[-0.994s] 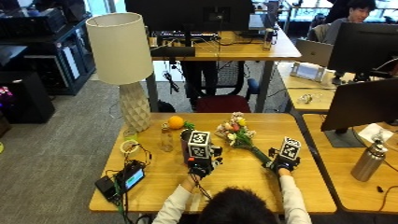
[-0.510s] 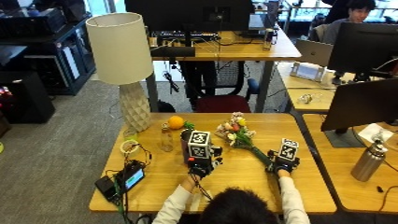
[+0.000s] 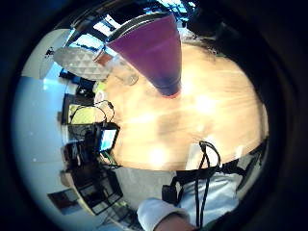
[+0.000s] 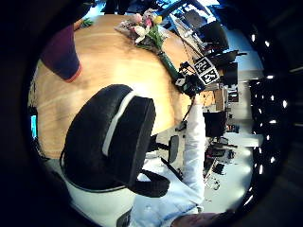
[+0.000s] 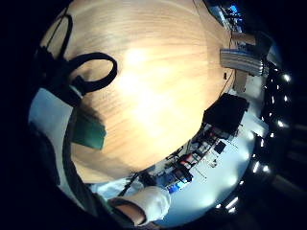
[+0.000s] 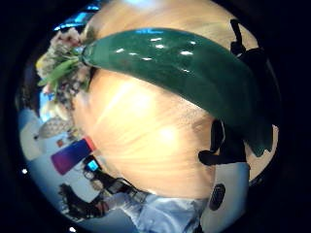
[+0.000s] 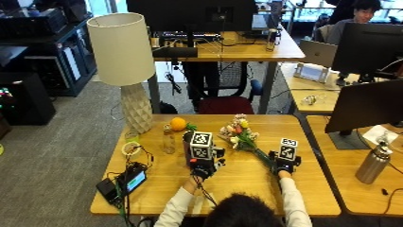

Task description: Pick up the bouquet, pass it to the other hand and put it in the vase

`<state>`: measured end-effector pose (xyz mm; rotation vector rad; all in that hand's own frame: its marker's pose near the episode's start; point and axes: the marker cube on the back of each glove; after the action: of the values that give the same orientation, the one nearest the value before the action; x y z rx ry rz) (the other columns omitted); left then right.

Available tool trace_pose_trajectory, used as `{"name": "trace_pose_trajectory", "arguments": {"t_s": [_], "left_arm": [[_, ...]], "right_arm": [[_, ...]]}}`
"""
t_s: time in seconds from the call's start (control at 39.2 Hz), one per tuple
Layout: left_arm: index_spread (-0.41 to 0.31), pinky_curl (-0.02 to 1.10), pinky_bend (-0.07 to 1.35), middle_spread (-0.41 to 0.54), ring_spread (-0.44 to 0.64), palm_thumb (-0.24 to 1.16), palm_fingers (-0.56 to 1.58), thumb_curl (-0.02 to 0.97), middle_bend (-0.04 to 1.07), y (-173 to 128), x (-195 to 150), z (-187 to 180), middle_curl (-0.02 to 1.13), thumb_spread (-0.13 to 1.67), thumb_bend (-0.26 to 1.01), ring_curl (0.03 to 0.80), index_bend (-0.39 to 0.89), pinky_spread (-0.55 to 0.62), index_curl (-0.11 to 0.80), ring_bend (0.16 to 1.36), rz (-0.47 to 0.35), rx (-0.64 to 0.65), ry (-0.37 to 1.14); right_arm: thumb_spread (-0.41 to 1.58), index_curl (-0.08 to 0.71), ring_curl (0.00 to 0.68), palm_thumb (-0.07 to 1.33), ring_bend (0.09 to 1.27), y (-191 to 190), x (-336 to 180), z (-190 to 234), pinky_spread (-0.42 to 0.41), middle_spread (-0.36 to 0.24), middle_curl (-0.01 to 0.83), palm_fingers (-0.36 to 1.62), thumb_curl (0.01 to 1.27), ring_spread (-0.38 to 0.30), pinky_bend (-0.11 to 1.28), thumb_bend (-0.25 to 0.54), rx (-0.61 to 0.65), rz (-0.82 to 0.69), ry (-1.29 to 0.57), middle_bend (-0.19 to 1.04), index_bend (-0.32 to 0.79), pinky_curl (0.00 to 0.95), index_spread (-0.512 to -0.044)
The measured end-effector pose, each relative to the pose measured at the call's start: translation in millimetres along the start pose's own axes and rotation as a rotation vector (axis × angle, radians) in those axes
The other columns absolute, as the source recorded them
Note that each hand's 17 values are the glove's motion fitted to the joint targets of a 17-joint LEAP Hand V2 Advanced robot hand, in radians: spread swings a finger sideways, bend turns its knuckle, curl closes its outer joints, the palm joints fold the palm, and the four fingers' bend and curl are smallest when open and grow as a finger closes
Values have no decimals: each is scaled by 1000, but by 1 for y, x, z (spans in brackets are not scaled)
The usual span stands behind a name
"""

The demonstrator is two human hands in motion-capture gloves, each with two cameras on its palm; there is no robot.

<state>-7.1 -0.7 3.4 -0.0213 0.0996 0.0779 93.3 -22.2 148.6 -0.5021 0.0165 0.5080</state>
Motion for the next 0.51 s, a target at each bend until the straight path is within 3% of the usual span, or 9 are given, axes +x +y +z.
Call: {"name": "trace_pose_trajectory", "arguments": {"t_s": [0.13, 0.25, 0.41, 0.51], "left_arm": [[-6, 333, 390, 248, 349, 90, 301, 229, 162, 1, -1, -3, 247, 1201, -16, 270, 167, 365, 354, 579, -8, -11, 7], [-8, 334, 386, 247, 349, 90, 305, 229, 159, 1, -1, -4, 247, 1202, -16, 270, 173, 366, 359, 575, -12, -20, 10], [-9, 334, 378, 238, 349, 91, 313, 230, 161, 2, -1, -5, 248, 1207, -15, 272, 172, 360, 361, 576, -16, -57, 21], [-9, 337, 380, 236, 349, 91, 319, 230, 163, -3, -1, -4, 249, 1209, -15, 273, 170, 356, 362, 570, -5, -62, 40]], "right_arm": [[817, 272, 385, 1018, 556, -10, -3, -2, -155, -99, 434, 1102, 457, -193, 602, -9, 49, -39, 24, 259, 119, 338, -221], [587, 304, 417, 1063, 586, -10, 2, 1, -235, -134, 479, 1259, 526, -231, 518, -8, 19, 4, 3, 363, 170, 332, -221], [520, 334, 456, 1041, 661, -30, 12, -8, -282, -152, 508, 1347, 567, -232, 593, -30, 337, 65, 19, 388, 162, 369, -227], [668, 371, 486, 1048, 733, -24, 16, -6, -280, -158, 545, 1481, 556, -226, 652, -18, 364, 91, -12, 471, 225, 402, -226]]}}
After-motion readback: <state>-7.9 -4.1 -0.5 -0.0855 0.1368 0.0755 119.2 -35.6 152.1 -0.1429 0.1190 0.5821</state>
